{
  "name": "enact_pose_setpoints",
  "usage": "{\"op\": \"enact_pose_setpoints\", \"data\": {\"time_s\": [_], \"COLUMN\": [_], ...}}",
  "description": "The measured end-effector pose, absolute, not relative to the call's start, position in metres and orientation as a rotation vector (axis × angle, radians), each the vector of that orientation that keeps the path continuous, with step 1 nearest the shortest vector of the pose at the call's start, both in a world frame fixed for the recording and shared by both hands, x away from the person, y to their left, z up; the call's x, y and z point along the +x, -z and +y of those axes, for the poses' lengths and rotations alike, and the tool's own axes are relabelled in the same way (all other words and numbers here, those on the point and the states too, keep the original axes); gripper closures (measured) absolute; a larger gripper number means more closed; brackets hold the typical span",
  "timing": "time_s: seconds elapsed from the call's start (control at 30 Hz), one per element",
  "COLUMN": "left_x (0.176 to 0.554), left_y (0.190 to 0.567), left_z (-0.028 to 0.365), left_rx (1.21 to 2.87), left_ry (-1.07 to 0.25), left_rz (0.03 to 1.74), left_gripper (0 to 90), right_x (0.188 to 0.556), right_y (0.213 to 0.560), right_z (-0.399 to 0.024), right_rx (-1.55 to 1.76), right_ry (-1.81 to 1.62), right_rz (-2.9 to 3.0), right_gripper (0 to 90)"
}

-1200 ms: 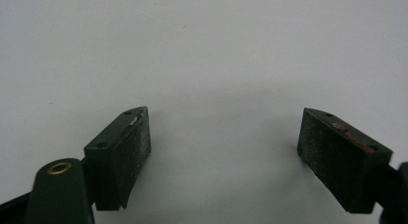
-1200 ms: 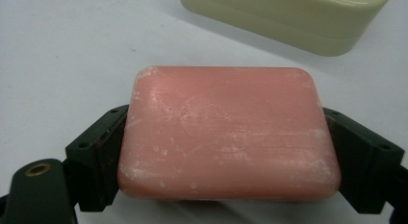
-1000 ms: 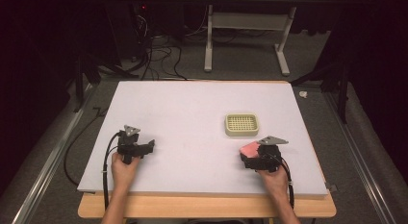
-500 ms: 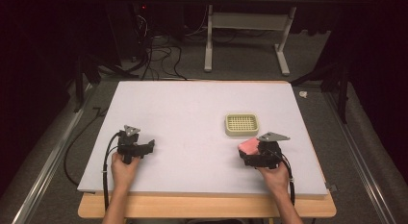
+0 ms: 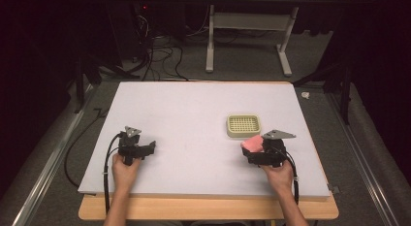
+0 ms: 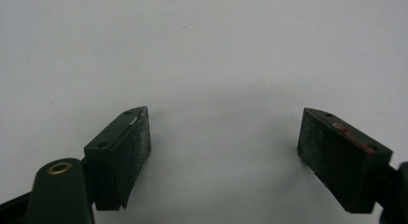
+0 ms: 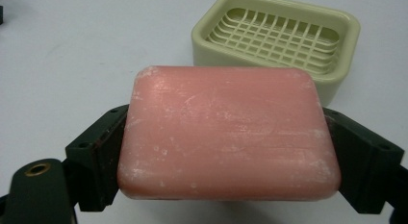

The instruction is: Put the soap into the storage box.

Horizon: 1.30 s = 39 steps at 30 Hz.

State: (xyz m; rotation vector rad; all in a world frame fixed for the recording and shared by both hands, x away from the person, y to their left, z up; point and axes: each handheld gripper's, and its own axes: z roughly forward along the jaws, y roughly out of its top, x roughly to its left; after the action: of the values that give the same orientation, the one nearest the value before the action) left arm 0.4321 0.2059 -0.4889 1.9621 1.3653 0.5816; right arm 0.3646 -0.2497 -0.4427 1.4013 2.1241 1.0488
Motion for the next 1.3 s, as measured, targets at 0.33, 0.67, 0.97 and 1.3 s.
{"op": "enact_pose_setpoints", "data": {"time_s": [0.33,0.67,0.97,1.3], "left_x": [0.432,0.432,0.432,0.431], "left_y": [0.489,0.489,0.489,0.489], "left_z": [0.206,0.205,0.205,0.205], "left_rx": [1.962,1.966,1.967,1.966], "left_ry": [-0.582,-0.589,-0.589,-0.590], "left_rz": [1.364,1.359,1.360,1.361], "left_gripper": [19.6,19.6,19.4,19.4], "right_x": [0.372,0.385,0.395,0.411], "right_y": [0.436,0.437,0.432,0.427], "right_z": [-0.254,-0.247,-0.245,-0.247], "right_rx": [1.417,1.402,1.404,1.426], "right_ry": [-1.085,-1.071,-1.065,-1.054], "right_rz": [2.108,2.140,2.134,2.109], "right_gripper": [13.7,13.8,13.7,13.7]}}
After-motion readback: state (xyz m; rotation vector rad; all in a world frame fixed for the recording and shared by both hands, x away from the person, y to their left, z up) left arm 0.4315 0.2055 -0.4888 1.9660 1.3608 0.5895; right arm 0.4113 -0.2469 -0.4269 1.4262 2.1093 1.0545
